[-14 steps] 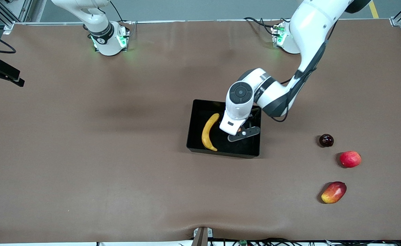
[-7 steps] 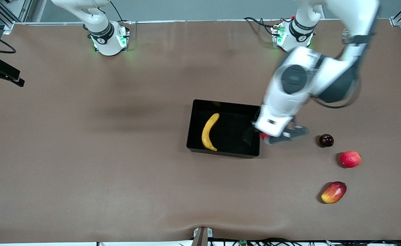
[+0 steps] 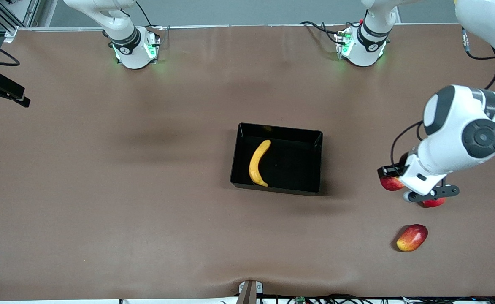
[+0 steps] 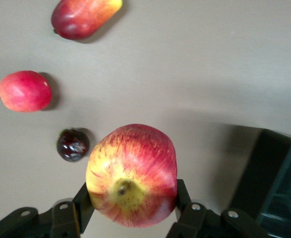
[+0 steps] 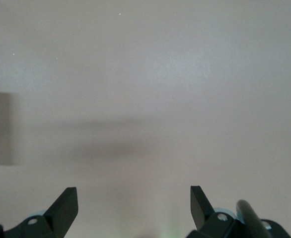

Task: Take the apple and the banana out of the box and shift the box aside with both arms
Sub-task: 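Carry the apple out of the box and set it beside the plum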

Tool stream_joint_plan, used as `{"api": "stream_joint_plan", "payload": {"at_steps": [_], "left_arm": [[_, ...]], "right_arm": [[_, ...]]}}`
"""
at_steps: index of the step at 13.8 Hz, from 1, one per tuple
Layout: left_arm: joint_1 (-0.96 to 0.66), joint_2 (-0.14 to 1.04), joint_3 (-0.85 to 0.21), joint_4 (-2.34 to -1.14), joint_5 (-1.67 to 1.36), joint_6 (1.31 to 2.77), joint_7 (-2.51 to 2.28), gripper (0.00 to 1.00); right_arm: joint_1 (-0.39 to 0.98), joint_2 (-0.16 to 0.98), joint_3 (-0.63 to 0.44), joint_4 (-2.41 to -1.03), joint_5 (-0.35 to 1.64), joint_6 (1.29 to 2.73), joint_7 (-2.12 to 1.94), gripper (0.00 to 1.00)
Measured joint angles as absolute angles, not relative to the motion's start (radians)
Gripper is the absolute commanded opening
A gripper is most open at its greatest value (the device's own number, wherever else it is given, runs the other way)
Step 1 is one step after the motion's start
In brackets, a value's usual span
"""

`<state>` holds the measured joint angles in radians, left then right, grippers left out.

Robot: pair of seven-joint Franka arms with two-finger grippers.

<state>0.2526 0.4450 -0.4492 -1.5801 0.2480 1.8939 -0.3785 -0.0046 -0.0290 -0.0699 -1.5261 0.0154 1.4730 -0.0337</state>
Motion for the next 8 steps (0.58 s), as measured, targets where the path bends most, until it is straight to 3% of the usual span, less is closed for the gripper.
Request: {"api": "stream_joint_plan", "payload": {"at_steps": [8], "left_arm": [[0.365,0.693,-0.443,-1.638,0.503,2.244,-0.353,0.00]], "right_arm": [[-0.005,-0.029,-0.070,-1.526,0.015,1.474,-0.034,1.00]]}}
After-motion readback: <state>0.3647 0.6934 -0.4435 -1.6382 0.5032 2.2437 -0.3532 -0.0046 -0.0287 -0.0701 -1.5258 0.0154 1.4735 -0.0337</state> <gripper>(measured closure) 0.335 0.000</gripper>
